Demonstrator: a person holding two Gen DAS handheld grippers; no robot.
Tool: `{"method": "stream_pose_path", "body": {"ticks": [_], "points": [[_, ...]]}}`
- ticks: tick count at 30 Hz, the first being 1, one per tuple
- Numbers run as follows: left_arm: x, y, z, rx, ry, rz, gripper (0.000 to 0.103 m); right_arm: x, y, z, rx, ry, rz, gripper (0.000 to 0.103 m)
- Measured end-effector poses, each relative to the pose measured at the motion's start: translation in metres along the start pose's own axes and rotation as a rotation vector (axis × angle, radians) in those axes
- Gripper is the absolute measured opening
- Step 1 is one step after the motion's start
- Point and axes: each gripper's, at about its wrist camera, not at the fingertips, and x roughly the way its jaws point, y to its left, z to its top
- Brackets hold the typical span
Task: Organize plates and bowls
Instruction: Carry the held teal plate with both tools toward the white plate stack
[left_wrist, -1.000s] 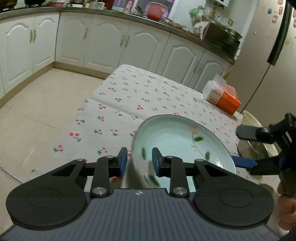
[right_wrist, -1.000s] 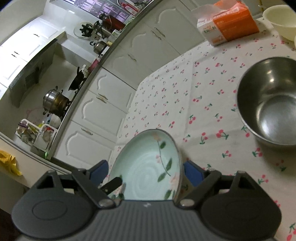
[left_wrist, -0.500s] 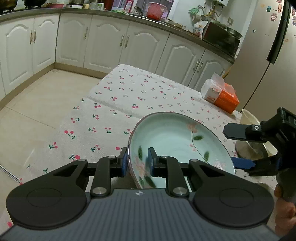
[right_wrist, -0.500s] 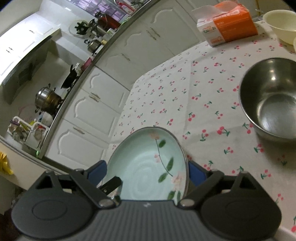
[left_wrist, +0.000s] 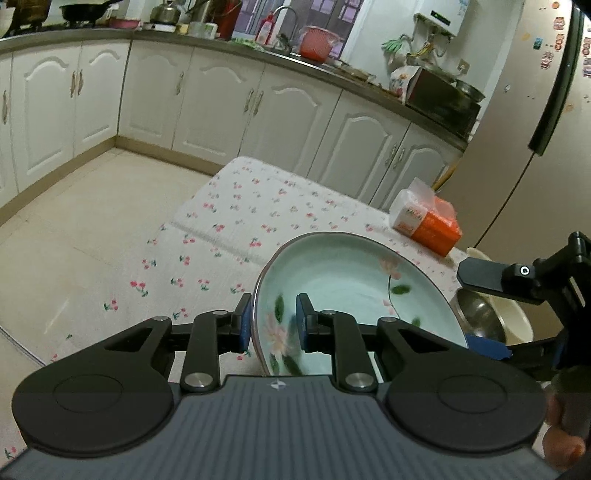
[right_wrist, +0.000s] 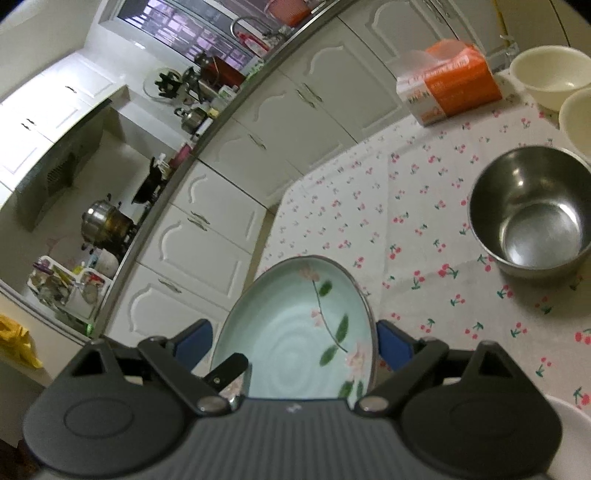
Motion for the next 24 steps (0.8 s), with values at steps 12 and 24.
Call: {"method": "stream_pose_path", "body": {"ticks": [12,24], "points": [[-0.037,-0.035,-0.016,0.072,0.007,-0.088,0.021,-0.071,-0.008,-0.022,0.044,-0.101,0.005,0.094],[-0.053,-0.070,-0.065,0.164,0.090,-0.164,0.021,-0.136,-0.046,-0.065,0.128,-0.195,-0.062,0.095]]}}
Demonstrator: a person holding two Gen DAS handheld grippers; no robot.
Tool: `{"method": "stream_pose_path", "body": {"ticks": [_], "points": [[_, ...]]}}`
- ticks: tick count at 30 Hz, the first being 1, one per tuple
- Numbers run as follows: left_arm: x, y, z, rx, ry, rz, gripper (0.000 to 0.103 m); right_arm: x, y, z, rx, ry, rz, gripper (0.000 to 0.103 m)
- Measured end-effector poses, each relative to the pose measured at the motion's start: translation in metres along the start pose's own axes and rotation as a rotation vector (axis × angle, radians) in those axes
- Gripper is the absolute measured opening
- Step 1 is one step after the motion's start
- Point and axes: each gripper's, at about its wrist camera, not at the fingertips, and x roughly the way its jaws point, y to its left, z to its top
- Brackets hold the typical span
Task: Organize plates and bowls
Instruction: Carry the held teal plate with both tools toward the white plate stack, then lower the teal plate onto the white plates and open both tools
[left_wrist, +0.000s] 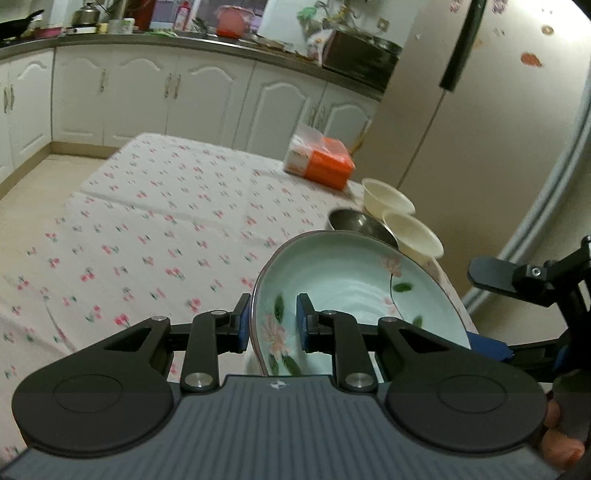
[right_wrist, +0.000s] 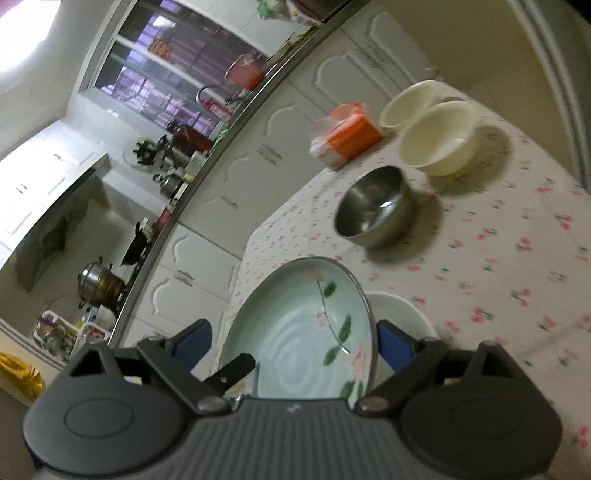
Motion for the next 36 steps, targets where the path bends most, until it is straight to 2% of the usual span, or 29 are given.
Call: {"method": "stream_pose_path", "body": {"ticks": [9,18,26,33,36], "points": [[0.004,-0.010,-0.017,0.047,0.040,0.019,0.023,-0.016,-0.021,-0.016,0.015,-0.021,-0.023,0.095],[0.019,-0.021,-0.018,0.058,0.053,0.049,0.025,-0.019,-0.027,-0.024,-0.005,-0.027,-0.017,0.095],[0.018,-0.025,-0.021,0.109,0.020,0.074,0.024,-0.017,-0.018,-0.029,-0.088,-0.035,-0.046,0.096],[0.011,-0.025,-0.018,0.118,-0.005,0.061,0.026,-0.016,-0.032,-0.028,-0.038,-0.041,-0.011,0.100],[0.007,-0.022,-0.016,0.105,-0.010,0.051,0.032,-0.018,-0.037,-0.028,-0.014,-0.048,0.005,0.100]]}}
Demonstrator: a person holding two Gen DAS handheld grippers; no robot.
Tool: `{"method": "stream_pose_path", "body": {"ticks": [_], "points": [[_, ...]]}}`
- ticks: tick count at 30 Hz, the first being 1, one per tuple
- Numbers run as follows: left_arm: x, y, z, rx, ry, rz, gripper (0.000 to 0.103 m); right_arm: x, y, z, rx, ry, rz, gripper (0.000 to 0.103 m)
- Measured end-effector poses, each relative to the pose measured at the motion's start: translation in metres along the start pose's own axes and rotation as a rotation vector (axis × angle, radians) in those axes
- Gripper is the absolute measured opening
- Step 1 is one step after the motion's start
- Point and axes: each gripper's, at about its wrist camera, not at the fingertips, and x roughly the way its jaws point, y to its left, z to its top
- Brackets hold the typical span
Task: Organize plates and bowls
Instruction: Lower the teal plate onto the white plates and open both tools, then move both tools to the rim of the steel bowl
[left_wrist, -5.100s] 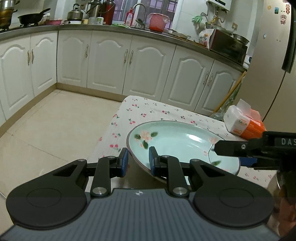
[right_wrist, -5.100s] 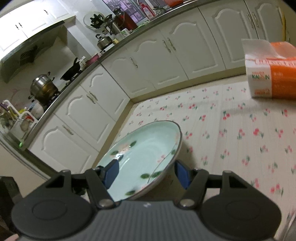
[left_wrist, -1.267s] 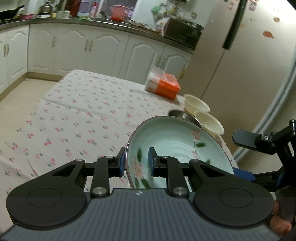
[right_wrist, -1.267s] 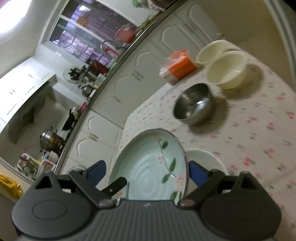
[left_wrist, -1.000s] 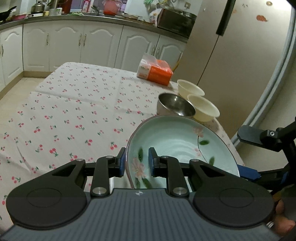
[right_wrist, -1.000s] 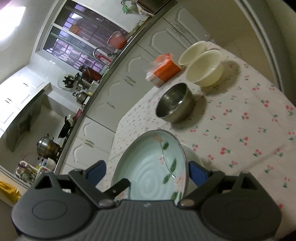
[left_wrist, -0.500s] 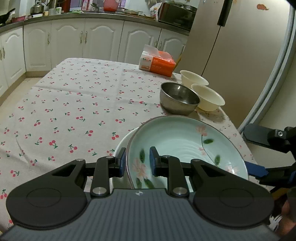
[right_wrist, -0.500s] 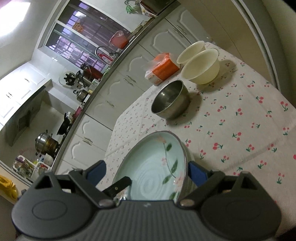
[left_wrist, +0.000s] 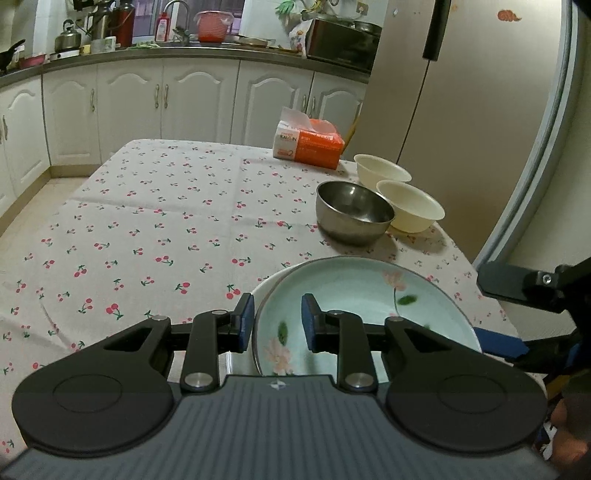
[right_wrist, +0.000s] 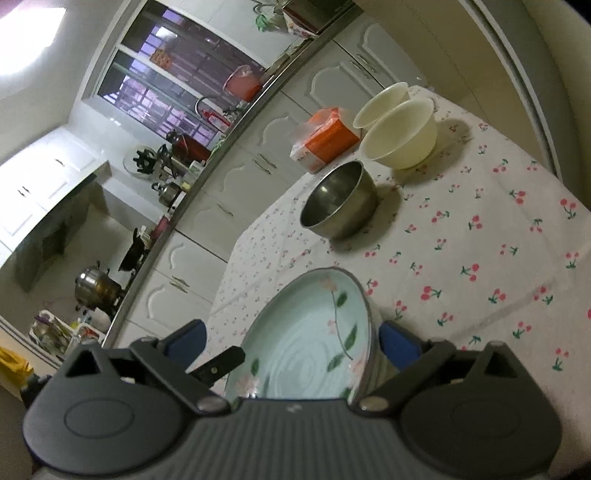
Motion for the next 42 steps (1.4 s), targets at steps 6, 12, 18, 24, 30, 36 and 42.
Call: {"method": "stream_pose_path", "body": {"ticks": [6,12,18,24,30,36,42], "points": [[-0.008,0.002,0.005,0.009,-0.040,0.011,0.061,-0.007,0.001,0.003,-0.001,-0.034,-0.012,0.102],[-0.010,0.004,0.007,0.017,-0.061,0.026,0.087,-0.011,0.002,0.006,-0.041,-0.076,-0.081,0.102],[-0.011,0.004,0.009,0.025,-0.065,0.025,0.103,-0.013,0.001,0.007,-0.074,-0.108,-0.135,0.102],[-0.010,0.001,0.012,0.044,-0.043,0.028,0.103,-0.017,-0.004,0.011,-0.084,-0.136,-0.160,0.102],[-0.008,-0.002,0.020,0.055,-0.043,0.023,0.103,-0.017,-0.009,0.018,-0.085,-0.151,-0.163,0.102],[-0.001,-0.007,0.033,0.068,-0.045,0.022,0.103,-0.014,-0.011,0.028,-0.093,-0.165,-0.166,0.101],[0.013,-0.015,0.051,0.088,-0.049,0.027,0.103,-0.003,-0.016,0.044,-0.082,-0.157,-0.142,0.095]]}}
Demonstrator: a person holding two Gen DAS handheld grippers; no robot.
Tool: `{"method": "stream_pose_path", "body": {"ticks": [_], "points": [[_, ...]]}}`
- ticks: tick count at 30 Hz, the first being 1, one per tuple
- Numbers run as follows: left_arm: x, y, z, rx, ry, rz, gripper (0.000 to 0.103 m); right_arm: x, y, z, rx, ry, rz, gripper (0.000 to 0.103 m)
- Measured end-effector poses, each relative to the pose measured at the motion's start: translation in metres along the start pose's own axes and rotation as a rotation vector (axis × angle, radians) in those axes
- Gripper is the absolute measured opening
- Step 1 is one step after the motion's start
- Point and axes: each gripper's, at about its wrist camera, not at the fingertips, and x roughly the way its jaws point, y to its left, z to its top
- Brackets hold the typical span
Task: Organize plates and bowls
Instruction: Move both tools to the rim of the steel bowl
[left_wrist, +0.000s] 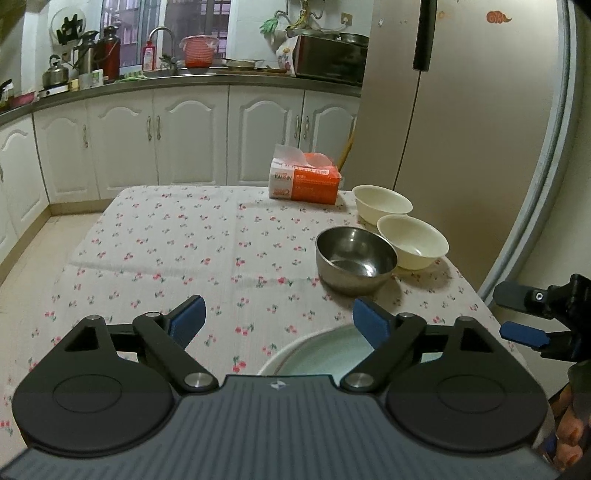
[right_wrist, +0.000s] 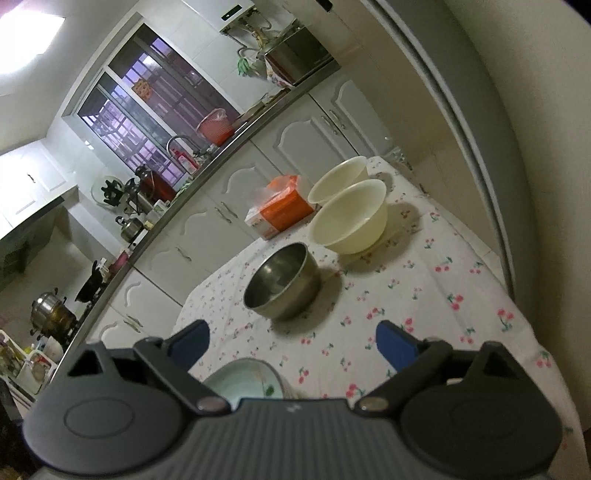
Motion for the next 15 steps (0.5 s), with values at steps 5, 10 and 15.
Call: {"method": "stream_pose_path", "body": {"ticks": [5,10,15], "points": [[0.020,-0.004,0.014,0.013,0.017,-0.001,0.103,0.014,0.004,0.012,-0.035,0.003,0.002,0.091],[0.048,-0.007,0.030,0.031,0.039,-0.006,0.103,0.033,0.003,0.023,-0.045,0.015,-0.001,0.085],[0.078,-0.010,0.047,0.036,0.045,-0.014,0.103,0.054,-0.002,0.030,-0.017,0.044,0.014,0.081]]}}
